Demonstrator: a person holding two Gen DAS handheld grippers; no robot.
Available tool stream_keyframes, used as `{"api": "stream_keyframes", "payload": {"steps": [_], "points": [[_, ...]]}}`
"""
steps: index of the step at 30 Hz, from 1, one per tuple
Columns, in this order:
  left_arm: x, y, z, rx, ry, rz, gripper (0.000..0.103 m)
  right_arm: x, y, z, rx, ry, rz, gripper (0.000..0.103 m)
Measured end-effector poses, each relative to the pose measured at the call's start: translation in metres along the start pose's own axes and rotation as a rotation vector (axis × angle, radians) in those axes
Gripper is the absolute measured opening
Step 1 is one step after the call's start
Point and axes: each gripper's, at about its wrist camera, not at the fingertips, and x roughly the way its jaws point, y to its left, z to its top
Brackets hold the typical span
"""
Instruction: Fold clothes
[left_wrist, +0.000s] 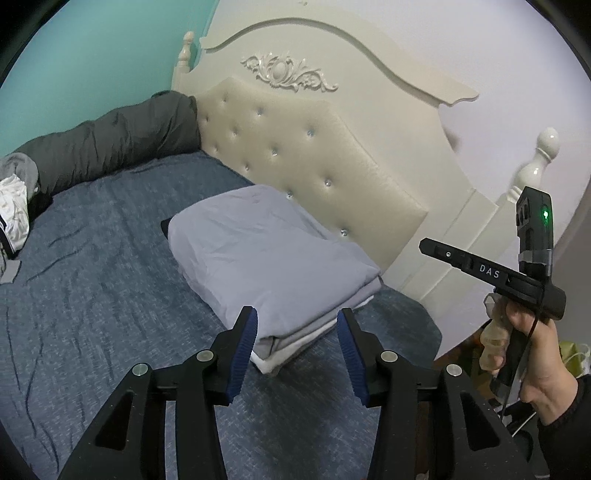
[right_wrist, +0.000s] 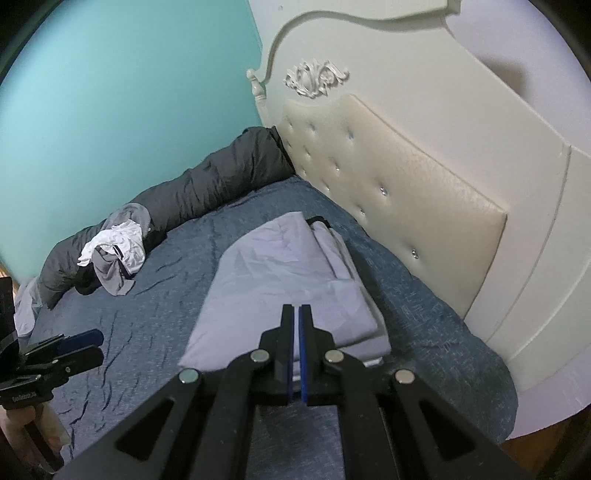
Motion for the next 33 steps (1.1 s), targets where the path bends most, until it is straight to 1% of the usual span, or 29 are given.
{"api": "stream_keyframes", "payload": {"steps": [4, 6, 14, 18, 28, 30, 32, 33], "points": [[-0.018, -0.002, -0.002, 0.003, -0.009, 0.005, 0.05, -0.016, 0.012, -0.004, 0.004, -0.005, -0.007, 0.002], [-0.028, -0.003, -0.004, 0.002, -0.015, 0.014, 0.053, -0.025, 0.018, -0.007, 0.007, -0.01, -0.009, 0.002], [-0.061, -0.015, -0.013, 0.019, -0.032, 0.017, 0.057, -0.061, 0.037, -0.023, 0.009, -0.035, -0.015, 0.002], [-0.076, -0.023, -0.019, 0.035, -0.034, 0.018, 0.062, -0.08, 0.046, -0.032, 0.009, -0.048, -0.024, 0.002], [-0.114, -0.035, -0.032, 0.056, -0.056, 0.012, 0.07, -0.126, 0.071, -0.056, 0.021, -0.079, -0.061, 0.003], [-0.123, -0.037, -0.036, 0.059, -0.063, 0.008, 0.077, -0.135, 0.076, -0.061, 0.018, -0.085, -0.066, 0.005], [-0.128, -0.037, -0.04, 0.061, -0.067, 0.005, 0.079, -0.144, 0.082, -0.067, 0.018, -0.095, -0.074, 0.014], [-0.13, -0.037, -0.042, 0.063, -0.068, 0.004, 0.079, -0.149, 0.085, -0.07, 0.016, -0.101, -0.08, 0.017]]}}
